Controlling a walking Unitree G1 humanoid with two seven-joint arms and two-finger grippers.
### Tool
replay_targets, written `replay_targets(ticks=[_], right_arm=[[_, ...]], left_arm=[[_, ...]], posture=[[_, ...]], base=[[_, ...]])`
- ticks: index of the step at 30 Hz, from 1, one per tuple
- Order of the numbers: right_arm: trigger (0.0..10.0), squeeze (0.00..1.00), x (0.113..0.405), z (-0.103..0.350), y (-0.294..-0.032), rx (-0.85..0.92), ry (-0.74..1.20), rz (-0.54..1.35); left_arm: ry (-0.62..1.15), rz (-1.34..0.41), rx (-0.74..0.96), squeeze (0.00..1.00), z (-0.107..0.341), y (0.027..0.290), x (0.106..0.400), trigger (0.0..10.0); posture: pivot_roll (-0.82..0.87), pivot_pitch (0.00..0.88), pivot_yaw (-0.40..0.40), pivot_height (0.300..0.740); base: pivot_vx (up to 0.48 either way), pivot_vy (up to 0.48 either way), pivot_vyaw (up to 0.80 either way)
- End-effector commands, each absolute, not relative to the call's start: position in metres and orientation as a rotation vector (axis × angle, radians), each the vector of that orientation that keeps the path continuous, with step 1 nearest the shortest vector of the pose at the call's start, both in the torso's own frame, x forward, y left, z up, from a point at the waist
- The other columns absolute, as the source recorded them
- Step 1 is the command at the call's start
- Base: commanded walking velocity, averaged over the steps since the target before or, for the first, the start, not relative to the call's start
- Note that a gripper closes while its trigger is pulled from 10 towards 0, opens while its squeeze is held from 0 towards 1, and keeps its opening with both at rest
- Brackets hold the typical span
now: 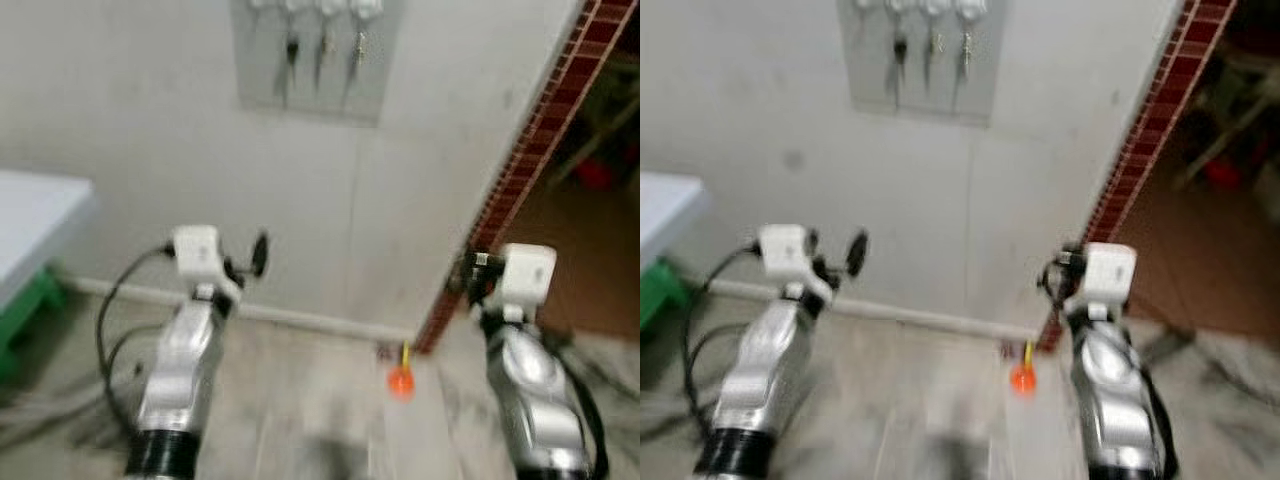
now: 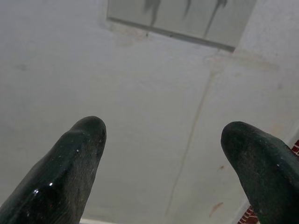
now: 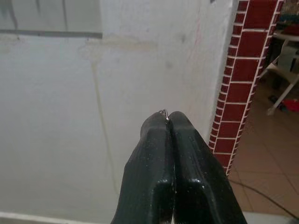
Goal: Hang keys on a hook
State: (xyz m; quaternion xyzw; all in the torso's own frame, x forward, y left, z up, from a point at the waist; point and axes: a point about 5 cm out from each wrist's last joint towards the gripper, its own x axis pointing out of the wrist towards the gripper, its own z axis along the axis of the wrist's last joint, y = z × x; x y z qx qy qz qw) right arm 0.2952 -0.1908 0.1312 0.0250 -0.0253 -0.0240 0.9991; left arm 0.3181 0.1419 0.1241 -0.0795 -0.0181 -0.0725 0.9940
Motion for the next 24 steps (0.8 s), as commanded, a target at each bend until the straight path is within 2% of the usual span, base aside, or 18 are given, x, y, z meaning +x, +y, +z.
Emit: replay_targets(ticks=[1, 18, 24], right_arm=[[10.0, 0.00, 0.296, 0.138, -0.190, 0.053, -0.081, -0.034], [10.0, 0.00, 0.288, 0.138, -0.194, 0.048, -0.082, -0.033], [10.0, 0.00, 0.284, 0.137, -0.196, 0.046, -0.077, -0.036]], left_arm=[[-0.033, -0.133, -0.160, 0.00, 0.124, 0.146, 0.318, 10.0], [-0.019, -0.134, -0.202, 0.00, 0.122, 0.143, 0.320, 10.0], [-0.008, -0.132, -0.223, 0.00, 0.119, 0.142, 0.319, 10.0]], posture=[[0.01, 0.073, -0.045, 0.740], [-0.02, 0.075, -0.042, 0.740], [-0.03, 0.071, -0.042, 0.740]], base=[[0.000, 0.000, 0.00], [0.000, 0.000, 0.00], [0.249, 0.000, 0.00]])
